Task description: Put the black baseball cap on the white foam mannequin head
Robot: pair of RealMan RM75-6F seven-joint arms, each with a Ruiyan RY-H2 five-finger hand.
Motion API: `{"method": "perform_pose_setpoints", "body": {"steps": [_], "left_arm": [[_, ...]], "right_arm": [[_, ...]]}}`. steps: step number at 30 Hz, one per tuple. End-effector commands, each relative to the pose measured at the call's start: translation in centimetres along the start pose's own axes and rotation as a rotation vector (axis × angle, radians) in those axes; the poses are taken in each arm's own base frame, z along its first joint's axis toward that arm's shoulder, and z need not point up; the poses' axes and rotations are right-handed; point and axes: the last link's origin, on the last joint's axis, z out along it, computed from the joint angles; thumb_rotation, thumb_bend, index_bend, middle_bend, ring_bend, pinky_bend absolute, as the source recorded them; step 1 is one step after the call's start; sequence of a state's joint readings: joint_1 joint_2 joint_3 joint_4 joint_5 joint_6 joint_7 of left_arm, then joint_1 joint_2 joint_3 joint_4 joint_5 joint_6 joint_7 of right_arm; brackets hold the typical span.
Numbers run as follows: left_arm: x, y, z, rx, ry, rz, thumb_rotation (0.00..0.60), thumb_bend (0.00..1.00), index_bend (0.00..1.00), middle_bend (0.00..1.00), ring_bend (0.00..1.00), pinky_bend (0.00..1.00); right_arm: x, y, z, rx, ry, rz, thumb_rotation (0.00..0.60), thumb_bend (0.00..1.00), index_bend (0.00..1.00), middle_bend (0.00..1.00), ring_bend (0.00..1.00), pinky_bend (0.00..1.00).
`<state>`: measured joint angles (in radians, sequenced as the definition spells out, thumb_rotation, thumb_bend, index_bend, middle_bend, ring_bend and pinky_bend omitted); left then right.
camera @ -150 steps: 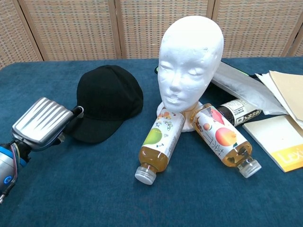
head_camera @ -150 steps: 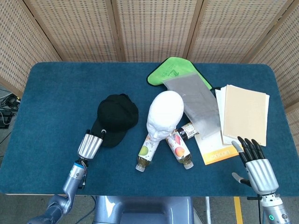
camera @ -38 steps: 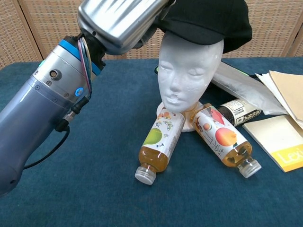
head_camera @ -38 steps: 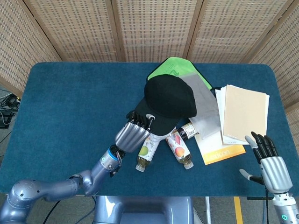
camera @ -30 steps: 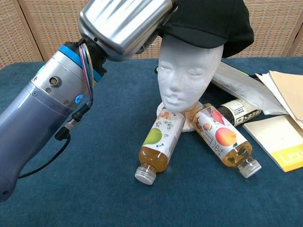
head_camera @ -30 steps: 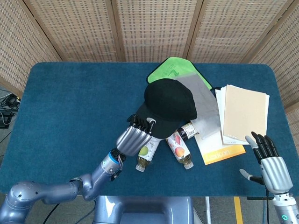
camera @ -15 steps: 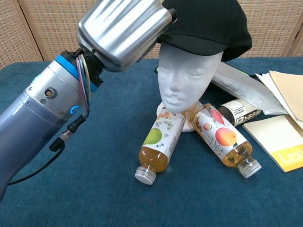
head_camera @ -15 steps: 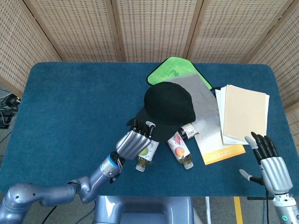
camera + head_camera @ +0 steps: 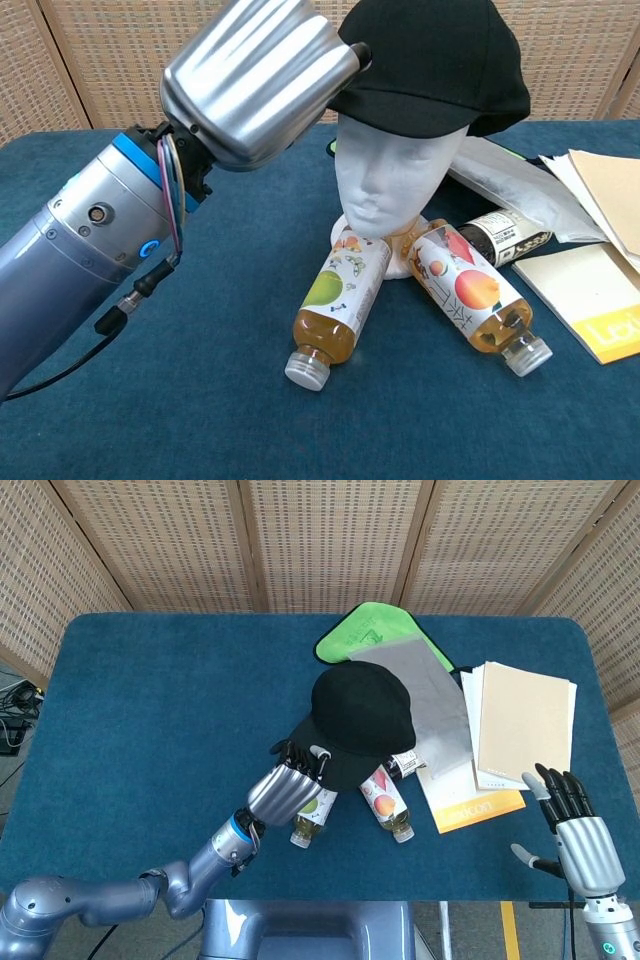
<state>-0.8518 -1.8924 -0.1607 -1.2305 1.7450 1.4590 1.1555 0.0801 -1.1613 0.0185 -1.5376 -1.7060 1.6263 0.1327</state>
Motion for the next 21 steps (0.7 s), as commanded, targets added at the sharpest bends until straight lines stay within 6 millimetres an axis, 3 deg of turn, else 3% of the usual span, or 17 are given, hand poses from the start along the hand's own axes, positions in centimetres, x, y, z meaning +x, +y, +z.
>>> {"method": "perform_pose_setpoints", "body": {"steps": [1,16,21], "left_arm": [[0.0,0.1,-0.2,-0.004,-0.004,-0.002,0.6,0.59,0.42,0.91,0.84,0.68],[-0.2,0.7,-1.6,-0.012,-0.045,-0.024,0.6,0.57,0.14,0.91,0.84,0.68],[-0.3,0.8,-1.9,-0.018,-0.062,-0.028,0.6,0.46,0.05,0.91,0.84,0.69]], "right_arm": [[0.0,0.0,0.0,0.0,0.001,0.0,0.6,0.05,0.07,0.0,0.0,0.0],[-0.1,-0.2,-0.1,0.006,0.002,-0.004,0.6,0.05,0.05,0.0,0.0,0.0],[0.0,-0.2,0.0,0.007,0.007,-0.005,0.6,0.05,0.04,0.0,0.0,0.0]]}}
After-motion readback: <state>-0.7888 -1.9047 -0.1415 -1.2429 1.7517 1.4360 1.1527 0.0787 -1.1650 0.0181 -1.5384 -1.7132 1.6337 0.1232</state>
